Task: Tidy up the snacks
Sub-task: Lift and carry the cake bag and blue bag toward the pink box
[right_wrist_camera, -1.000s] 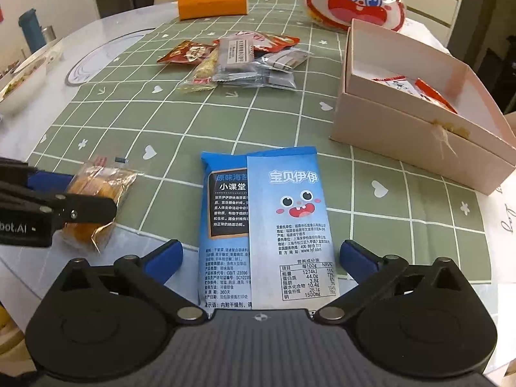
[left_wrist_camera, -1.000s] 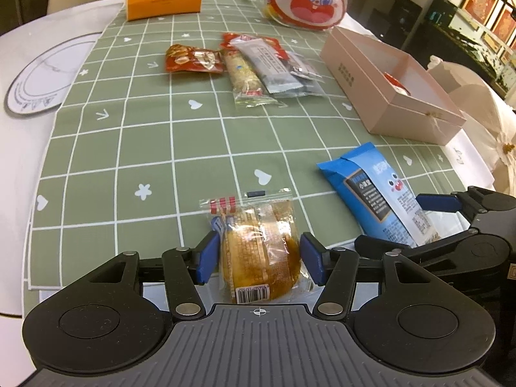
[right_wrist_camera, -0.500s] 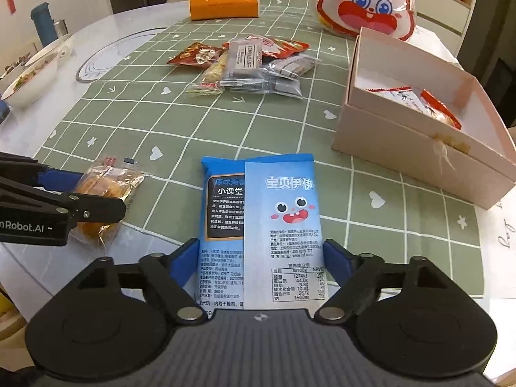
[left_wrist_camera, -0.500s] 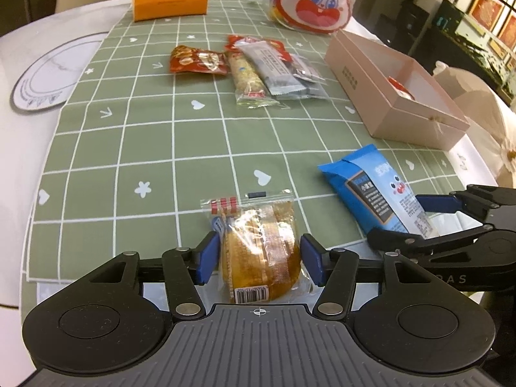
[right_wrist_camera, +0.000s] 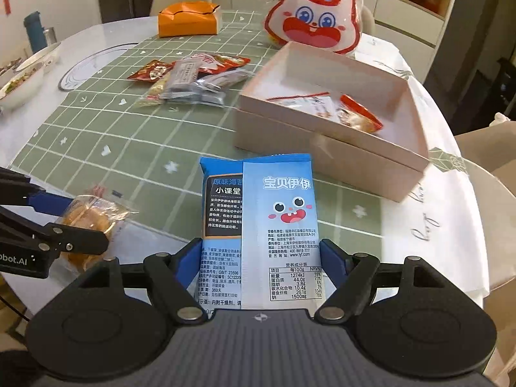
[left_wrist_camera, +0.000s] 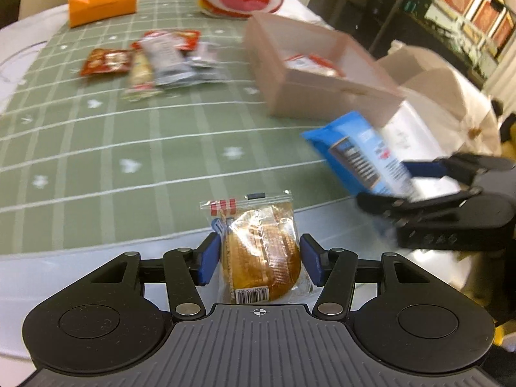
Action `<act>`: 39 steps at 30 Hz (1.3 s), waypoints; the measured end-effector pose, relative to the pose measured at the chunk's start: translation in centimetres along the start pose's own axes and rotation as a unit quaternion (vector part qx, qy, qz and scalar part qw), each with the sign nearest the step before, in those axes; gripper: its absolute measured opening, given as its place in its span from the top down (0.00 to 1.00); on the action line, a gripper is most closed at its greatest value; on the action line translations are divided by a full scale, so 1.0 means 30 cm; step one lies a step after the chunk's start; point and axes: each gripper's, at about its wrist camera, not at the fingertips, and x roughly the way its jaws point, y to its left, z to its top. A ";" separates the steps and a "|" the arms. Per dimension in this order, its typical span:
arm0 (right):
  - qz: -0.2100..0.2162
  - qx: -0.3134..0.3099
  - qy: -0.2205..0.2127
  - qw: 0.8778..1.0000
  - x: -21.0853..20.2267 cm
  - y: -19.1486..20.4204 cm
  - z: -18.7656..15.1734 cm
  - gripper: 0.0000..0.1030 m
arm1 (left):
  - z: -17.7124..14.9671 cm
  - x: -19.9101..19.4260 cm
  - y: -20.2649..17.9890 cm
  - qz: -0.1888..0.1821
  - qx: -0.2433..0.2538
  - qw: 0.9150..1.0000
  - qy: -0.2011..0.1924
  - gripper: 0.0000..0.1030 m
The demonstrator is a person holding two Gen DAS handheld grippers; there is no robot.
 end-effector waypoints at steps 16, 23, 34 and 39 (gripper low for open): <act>0.062 -0.045 -0.028 0.997 -0.130 -0.355 -0.090 0.25 | 0.030 0.091 -0.387 0.029 -0.019 0.999 -0.027 0.42; 0.068 -0.048 -0.032 0.996 -0.114 -0.388 -0.067 0.25 | 0.051 0.106 -0.411 0.036 -0.019 0.999 -0.025 0.42; 0.067 -0.039 -0.002 0.997 -0.024 -0.304 -0.046 0.25 | 0.073 0.126 -0.287 0.050 -0.040 0.998 -0.007 0.42; 0.064 -0.045 0.002 0.997 -0.011 -0.262 -0.035 0.25 | 0.081 0.120 -0.207 0.055 -0.064 0.996 -0.005 0.42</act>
